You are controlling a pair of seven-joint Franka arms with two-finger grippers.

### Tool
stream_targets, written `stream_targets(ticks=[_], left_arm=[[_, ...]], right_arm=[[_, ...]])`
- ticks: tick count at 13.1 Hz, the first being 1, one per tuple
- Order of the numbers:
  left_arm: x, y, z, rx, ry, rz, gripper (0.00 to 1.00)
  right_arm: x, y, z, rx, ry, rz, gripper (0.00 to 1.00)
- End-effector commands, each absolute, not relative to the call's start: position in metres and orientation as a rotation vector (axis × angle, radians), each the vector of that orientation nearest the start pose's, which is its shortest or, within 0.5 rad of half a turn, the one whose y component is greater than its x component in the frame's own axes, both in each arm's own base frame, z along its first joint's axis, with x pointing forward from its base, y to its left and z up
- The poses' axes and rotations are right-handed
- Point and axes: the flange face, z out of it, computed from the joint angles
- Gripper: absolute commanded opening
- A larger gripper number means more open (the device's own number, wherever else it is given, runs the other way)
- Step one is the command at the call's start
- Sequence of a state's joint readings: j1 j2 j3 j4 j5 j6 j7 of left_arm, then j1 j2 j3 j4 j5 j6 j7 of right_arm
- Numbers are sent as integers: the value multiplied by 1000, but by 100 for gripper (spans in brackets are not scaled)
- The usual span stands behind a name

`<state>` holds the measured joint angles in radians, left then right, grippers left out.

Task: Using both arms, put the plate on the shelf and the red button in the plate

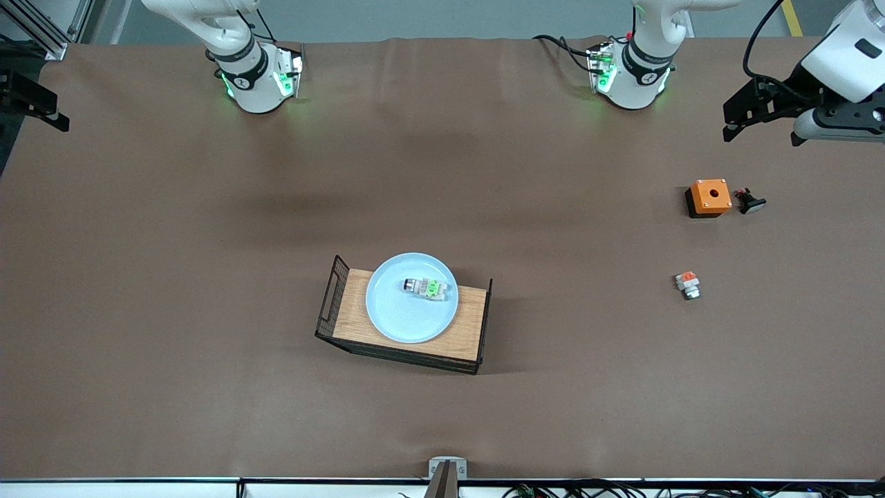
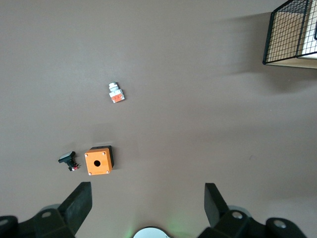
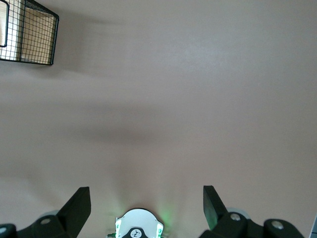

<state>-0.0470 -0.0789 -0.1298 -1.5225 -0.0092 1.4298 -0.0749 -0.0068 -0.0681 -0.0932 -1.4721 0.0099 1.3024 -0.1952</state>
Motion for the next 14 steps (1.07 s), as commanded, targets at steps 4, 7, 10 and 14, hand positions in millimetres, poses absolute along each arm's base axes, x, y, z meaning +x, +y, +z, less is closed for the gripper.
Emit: stream_targets(ticks=[4,7,10,14], left_arm=[[496,-108,678,-3139,139,0,100],[495,-111,681,-3138,146,-7,100],[494,-114,680,-3138,142,-5,100],[494,-114,681,-3138,142,-7,100]], right_arm=[[502,-48,688,-3114,-9,146,100],[503,-48,687,-3124,-3,148,100],[508,-56,680,-3169,-5,152,100],[511,-47,682,-3217,5,126,100]])
